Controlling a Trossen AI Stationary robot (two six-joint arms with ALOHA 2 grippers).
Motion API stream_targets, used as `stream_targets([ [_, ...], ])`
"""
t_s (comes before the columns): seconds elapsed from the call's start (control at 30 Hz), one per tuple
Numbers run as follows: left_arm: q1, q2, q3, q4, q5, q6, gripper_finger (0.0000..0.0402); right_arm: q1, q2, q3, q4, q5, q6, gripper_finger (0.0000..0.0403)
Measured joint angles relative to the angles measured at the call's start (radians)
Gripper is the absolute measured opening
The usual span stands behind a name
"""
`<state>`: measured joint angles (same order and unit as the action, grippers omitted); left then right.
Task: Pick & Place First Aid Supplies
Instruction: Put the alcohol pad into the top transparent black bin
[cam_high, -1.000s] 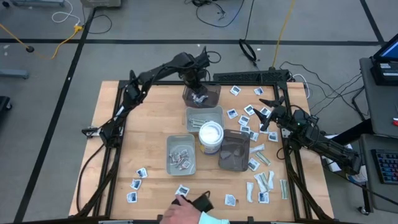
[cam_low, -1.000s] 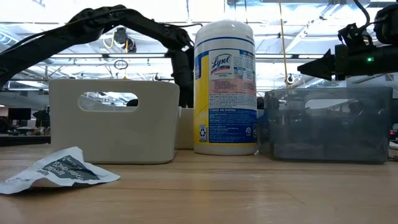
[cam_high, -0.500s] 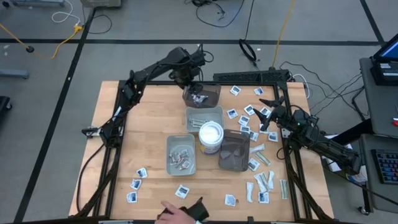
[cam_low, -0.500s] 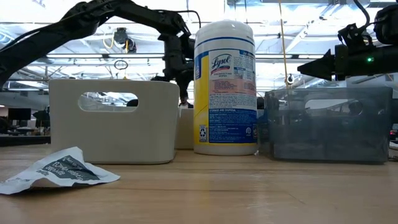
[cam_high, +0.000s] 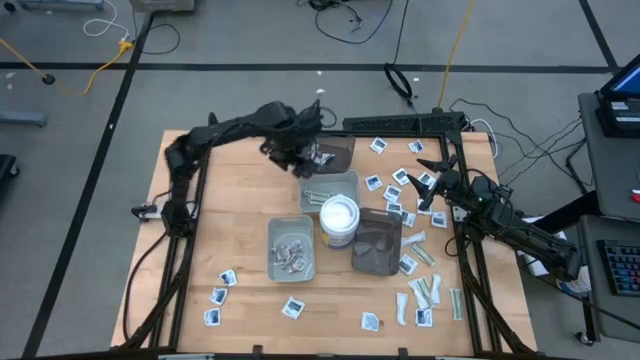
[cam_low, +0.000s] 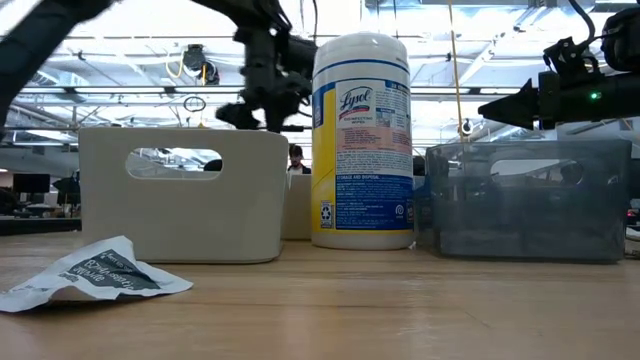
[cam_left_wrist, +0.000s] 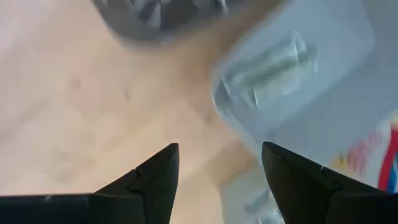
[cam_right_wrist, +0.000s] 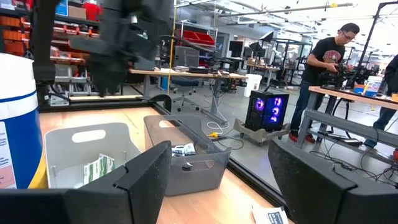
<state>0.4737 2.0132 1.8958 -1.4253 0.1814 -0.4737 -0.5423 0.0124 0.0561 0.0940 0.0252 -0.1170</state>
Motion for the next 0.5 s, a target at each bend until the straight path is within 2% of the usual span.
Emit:
stream_targets([
  [0.23, -0.095, -0.260, -0.345, 0.136, -0.051, -0.126, 0.0236, 0.000, 0.000, 0.000, 0.000, 0.000, 0.000, 0.0263],
  [0.5, -0.230, -0.494, -0.622, 0.147, -0.053, -0.334, 0.0220, 0.000, 0.000, 0.000, 0.000, 0.000, 0.000, 0.0263],
])
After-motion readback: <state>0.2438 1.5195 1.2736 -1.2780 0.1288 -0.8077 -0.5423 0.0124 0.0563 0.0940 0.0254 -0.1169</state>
